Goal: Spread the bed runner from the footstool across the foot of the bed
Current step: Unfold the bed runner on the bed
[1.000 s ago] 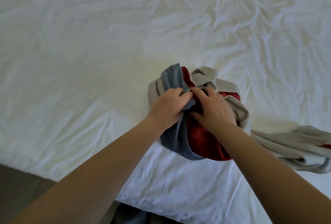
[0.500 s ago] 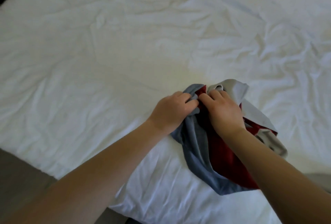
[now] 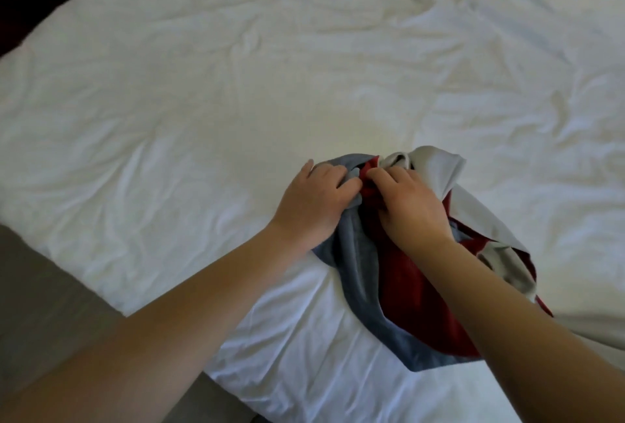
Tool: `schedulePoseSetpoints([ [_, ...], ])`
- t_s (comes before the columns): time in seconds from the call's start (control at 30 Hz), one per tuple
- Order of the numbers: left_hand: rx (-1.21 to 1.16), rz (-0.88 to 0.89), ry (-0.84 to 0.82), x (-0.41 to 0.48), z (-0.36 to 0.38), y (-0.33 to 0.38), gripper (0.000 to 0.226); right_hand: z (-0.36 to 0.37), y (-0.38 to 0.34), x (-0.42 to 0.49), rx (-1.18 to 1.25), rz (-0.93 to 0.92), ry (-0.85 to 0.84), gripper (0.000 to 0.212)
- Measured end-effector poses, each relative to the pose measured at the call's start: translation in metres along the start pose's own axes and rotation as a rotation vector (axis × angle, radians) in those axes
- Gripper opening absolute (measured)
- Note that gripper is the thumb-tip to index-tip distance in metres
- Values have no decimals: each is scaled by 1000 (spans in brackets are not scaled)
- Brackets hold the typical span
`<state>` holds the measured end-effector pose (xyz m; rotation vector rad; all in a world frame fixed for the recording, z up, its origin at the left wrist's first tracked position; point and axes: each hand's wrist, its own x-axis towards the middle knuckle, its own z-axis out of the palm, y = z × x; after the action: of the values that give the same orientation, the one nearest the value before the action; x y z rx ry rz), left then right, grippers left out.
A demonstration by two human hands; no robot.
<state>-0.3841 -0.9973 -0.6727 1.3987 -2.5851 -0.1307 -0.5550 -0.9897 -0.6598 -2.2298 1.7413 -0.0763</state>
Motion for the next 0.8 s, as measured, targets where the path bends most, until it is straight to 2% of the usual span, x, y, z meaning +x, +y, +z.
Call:
schedulePoseSetpoints([
  [0.1, 23, 41, -38, -3, 0, 17, 48, -10, 19, -25, 104, -29, 73, 54],
  [0.27, -106, 255, 10, 0, 5, 66, 59, -22, 67, -97, 22, 18, 97, 45],
  [0.33, -66, 367, -42, 3, 9, 85, 63, -25, 86, -123, 42, 25, 23, 45],
  [0.4, 17, 512, -132, 9, 14, 99, 67, -23, 105, -143, 41, 36, -142, 58],
  [0.5, 158, 654, -274, 15, 20, 110, 57, -11, 116, -166, -38, 50, -324, 80],
  [0.6, 253, 716, -307, 19, 22, 115, 30, 7, 110, -179, -21, 91, -373, 93],
  [0.67, 258, 739, -277, 23, 17, 116, 15, 16, 106, -180, 9, 126, -351, 87],
  [0.8, 287, 778, -251, 29, 13, 118, 20, 17, 95, -175, -18, 213, -214, 58],
])
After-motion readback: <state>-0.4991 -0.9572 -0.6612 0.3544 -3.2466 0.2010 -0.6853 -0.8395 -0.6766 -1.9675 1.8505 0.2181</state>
